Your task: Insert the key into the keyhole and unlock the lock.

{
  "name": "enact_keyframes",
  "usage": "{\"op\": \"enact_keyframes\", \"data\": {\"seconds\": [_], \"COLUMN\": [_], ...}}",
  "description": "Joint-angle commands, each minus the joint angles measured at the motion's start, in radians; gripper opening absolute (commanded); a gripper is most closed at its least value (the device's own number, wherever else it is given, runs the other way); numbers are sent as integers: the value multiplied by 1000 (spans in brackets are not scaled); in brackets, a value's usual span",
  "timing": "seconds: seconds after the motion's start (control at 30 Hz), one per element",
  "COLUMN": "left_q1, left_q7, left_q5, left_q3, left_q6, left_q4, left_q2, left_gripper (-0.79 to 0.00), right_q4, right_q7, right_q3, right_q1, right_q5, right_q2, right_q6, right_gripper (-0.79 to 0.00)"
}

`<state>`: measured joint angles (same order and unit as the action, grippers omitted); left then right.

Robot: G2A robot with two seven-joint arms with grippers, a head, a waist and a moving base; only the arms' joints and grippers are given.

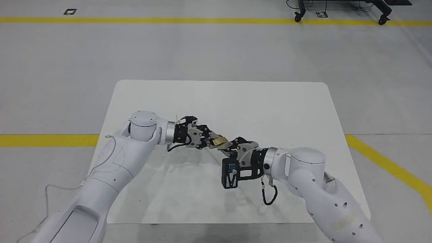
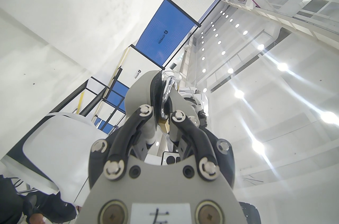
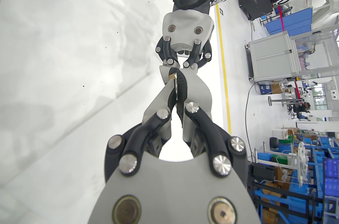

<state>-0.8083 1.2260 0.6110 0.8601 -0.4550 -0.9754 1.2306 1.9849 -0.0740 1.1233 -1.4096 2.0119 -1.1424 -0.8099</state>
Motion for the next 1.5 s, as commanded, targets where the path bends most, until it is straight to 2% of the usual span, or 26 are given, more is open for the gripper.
{"op": "enact_keyframes", "data": {"seconds": [0.0, 0.5, 1.33, 1.37, 1.43, 1.47], "left_q1": [1, 3, 2, 2, 2, 2], "left_q7": [1, 18, 12, 10, 7, 6], "left_q5": [0, 19, 22, 24, 27, 29], "left_q3": [-1, -4, -11, -10, -9, -9], "left_q6": [-2, -10, -14, -14, -15, -16], "left_q4": [1, 5, -1, 1, 1, 2], "left_q2": [0, 0, -2, -2, -1, -1], "left_gripper": [-785, -785, -785, -785, -785, -785], "right_q4": [-6, -10, -1, 1, 4, 6], "right_q7": [-8, -32, -178, -181, -185, -185], "right_q3": [-3, -19, -66, -66, -66, -66], "right_q1": [5, 21, 37, 37, 38, 38], "right_q5": [-8, -27, -36, -39, -42, -43], "right_q2": [-1, 4, -2, -2, -2, -1], "right_q6": [3, 14, 72, 71, 71, 70], "right_gripper": [-785, -785, -785, -776, -533, -529]}}
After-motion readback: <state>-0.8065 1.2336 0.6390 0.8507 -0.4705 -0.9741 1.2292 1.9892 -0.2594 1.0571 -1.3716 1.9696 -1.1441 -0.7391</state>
